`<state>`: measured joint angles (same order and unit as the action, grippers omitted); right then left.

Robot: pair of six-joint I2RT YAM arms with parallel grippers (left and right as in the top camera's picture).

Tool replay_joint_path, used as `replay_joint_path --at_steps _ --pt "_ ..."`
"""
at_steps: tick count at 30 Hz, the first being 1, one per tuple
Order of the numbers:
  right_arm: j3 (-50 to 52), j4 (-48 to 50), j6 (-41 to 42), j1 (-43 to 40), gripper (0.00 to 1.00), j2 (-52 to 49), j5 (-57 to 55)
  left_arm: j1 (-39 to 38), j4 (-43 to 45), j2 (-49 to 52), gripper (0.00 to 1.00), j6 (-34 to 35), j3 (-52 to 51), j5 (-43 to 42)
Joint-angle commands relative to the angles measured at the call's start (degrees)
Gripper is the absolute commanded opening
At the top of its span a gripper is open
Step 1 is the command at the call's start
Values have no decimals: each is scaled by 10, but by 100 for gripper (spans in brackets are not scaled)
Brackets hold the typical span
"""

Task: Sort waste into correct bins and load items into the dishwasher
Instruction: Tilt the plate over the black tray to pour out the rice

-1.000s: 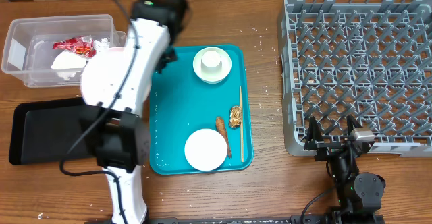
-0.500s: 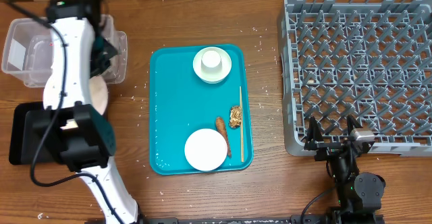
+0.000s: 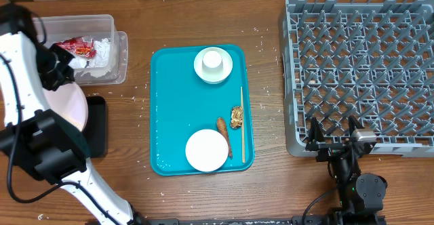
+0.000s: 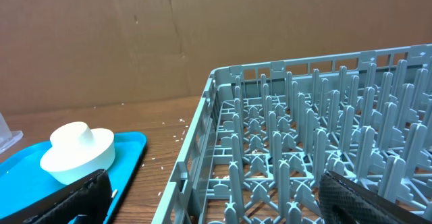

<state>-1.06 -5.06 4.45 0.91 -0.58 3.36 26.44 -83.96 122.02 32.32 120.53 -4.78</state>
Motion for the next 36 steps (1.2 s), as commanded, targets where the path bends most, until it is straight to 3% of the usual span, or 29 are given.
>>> replay_joint_path --at_steps 1,20,36 --pt "6 4 0 4 100 4 -7 33 2 0 4 -48 11 -71" --pt "6 4 0 4 100 4 -7 122 -12 0 4 -152 11 -325" --pt "6 4 0 4 100 4 -7 152 -57 0 4 -204 11 -400"
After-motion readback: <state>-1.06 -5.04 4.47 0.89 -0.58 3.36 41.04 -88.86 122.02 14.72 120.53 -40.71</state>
